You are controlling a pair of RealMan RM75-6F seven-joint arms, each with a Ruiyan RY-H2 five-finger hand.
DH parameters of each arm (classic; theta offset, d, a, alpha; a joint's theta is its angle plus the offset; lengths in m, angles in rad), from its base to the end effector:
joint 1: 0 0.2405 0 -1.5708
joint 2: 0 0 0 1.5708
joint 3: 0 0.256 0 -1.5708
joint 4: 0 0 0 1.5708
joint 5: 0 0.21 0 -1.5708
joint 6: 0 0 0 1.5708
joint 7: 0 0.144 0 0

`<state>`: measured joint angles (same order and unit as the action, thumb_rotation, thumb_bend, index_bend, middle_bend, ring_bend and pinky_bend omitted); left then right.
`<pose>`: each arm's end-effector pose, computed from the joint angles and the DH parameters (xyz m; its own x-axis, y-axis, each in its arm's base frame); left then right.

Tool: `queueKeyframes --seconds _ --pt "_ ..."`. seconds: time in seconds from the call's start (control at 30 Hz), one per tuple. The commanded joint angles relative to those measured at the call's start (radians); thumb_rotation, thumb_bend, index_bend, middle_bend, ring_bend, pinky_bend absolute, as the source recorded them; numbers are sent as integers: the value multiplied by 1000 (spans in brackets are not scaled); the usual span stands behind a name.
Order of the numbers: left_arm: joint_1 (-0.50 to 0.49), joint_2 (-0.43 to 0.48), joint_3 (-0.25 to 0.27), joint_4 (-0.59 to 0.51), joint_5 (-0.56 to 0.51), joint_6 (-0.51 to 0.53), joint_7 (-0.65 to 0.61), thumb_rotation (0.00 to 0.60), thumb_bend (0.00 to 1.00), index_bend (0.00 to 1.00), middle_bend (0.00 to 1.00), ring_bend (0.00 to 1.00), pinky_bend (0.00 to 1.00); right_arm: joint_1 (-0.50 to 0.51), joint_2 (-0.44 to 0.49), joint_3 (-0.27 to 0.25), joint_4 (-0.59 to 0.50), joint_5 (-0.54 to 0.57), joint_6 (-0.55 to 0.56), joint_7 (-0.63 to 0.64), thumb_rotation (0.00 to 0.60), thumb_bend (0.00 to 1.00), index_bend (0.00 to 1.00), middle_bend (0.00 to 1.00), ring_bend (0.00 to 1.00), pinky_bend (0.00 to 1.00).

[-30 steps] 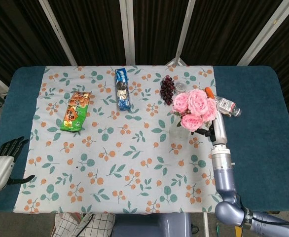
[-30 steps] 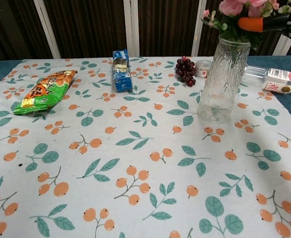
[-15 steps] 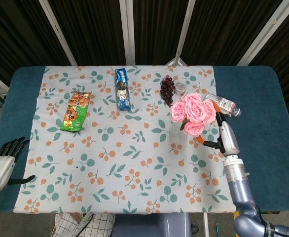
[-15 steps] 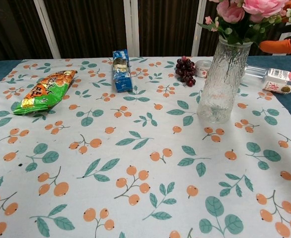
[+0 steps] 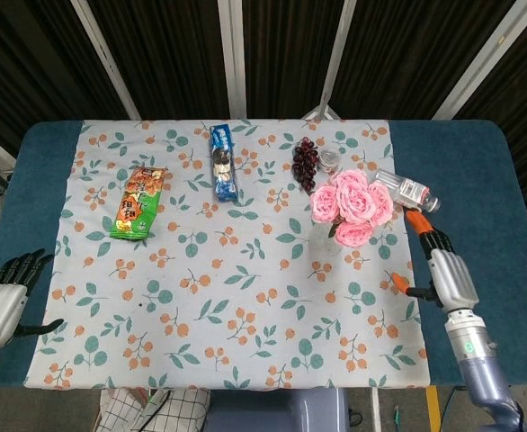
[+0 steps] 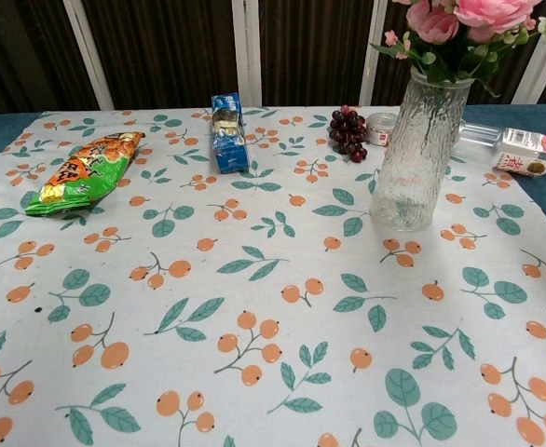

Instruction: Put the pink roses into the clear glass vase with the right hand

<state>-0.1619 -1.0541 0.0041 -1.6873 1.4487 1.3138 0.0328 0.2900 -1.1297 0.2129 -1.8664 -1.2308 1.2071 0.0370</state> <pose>-0.3081 0.1894 0.1460 0.4145 0.1958 0.8887 0.9085 -0.0331 -0.4165 -0.2359 -0.2578 0.1274 0.0433 -0.1292 0.9907 -0.9990 -0.0131 0.0420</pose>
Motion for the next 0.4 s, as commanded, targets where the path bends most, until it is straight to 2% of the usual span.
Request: queueKeyframes --seconds 0.03,0.2,0.4 --pt "2 -5 -1 7 6 10 13 600 0 0 0 0 0 -67 27 -85 92 -92 80 -88 600 347 0 0 0 0" --pt "7 -17 -4 26 7 29 58 600 0 0 0 0 0 -132 28 -157 201 -185 179 -187 600 347 0 0 0 0" --pt "16 -37 -10 41 1 57 118 600 0 0 0 0 0 -186 1 -167 265 -242 306 -257 600 347 0 0 0 0"
